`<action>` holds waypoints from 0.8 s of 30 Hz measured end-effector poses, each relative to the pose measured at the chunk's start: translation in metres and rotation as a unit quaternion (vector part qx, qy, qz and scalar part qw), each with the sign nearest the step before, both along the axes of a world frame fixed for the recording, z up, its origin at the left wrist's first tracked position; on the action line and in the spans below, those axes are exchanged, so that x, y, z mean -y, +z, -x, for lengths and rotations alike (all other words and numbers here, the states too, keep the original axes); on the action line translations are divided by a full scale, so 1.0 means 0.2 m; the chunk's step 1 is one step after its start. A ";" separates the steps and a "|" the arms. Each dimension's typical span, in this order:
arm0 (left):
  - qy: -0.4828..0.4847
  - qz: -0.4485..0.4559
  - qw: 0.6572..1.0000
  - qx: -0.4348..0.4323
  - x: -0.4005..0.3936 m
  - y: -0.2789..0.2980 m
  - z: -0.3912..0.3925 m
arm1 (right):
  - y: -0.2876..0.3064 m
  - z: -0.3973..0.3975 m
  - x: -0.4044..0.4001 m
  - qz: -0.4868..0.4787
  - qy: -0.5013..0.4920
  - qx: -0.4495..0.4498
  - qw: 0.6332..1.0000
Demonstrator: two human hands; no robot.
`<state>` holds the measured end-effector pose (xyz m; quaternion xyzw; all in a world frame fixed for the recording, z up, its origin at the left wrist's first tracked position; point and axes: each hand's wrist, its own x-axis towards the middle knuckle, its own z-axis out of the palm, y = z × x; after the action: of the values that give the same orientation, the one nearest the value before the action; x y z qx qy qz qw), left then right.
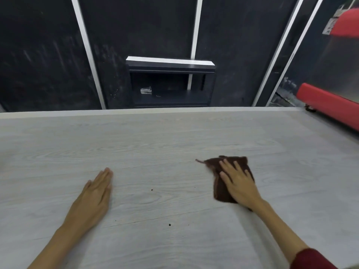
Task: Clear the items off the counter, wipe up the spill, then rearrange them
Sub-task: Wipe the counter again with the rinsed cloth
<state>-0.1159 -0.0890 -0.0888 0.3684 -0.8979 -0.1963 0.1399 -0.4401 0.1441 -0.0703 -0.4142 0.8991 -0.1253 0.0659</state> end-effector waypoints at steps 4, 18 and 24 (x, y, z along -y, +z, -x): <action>0.009 -0.004 1.000 -0.002 0.02 0.01 0.05 | 0.01 0.28 0.06 -0.004 -0.101 0.028 0.995; 0.039 -0.009 0.999 0.012 -0.02 0.05 -0.06 | 0.09 0.20 0.95 -0.052 0.141 0.049 0.987; 0.072 -0.017 0.997 0.001 -0.07 0.04 -0.14 | 0.07 -0.32 0.99 -0.060 0.346 0.041 0.935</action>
<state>-0.0888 -0.0751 -0.0808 0.4346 -0.8657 -0.2007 0.1464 -0.3754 -0.0545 -0.0564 -0.6896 0.7025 -0.0573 0.1663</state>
